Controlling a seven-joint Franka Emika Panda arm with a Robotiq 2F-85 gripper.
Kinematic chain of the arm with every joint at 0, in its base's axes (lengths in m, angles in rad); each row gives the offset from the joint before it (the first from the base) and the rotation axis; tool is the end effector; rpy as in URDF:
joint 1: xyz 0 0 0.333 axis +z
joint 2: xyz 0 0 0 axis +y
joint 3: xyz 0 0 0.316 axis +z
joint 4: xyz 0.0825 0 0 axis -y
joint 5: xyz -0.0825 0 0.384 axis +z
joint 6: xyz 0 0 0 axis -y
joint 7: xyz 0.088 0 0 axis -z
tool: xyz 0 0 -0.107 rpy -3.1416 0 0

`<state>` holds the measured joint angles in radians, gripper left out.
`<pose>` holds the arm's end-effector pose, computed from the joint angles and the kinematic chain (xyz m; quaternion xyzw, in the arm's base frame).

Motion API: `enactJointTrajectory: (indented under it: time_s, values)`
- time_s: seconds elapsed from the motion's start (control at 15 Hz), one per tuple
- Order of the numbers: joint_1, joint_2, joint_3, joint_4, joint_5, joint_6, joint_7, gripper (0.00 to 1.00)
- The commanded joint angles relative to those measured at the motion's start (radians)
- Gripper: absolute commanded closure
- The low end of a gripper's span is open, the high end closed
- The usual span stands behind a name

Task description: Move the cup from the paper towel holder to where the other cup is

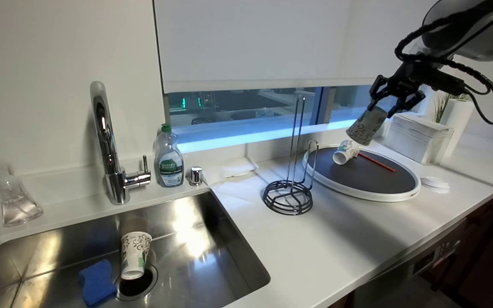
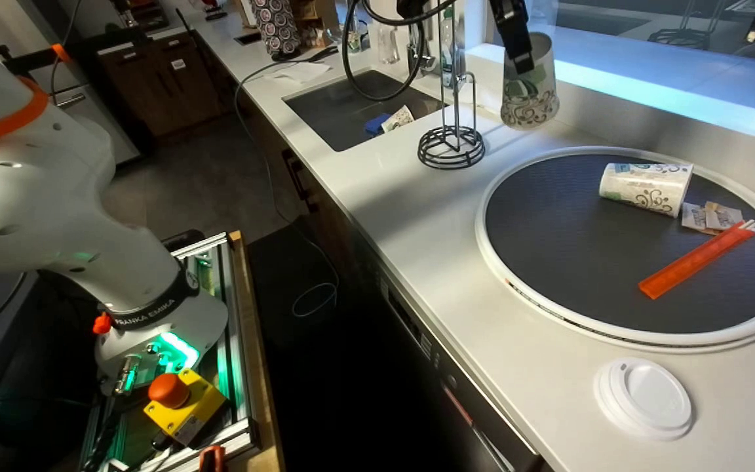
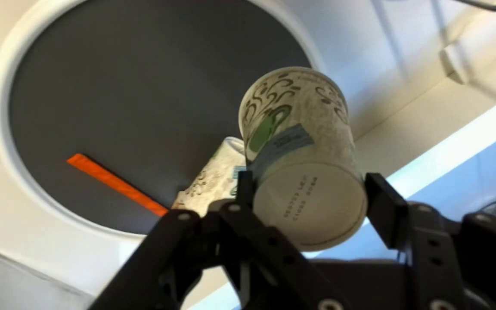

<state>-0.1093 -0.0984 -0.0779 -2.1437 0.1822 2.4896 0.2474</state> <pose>0.5457 -0.1053 0.4945 -0.9356 0.2670 -0.2167 0.0801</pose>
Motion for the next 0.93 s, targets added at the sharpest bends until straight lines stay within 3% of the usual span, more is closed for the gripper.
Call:
enactJointTrajectory:
  time_s: [0.0, 0.27, 0.87]
  values:
    - [-0.041, 0.039, -0.009, -0.028, -0.207, 0.043, 0.12, 0.6]
    - [-0.051, 0.11, -0.034, -0.031, -0.333, 0.061, 0.174, 0.6]
    - [-0.032, 0.26, -0.075, -0.004, -0.295, 0.104, 0.146, 0.6]
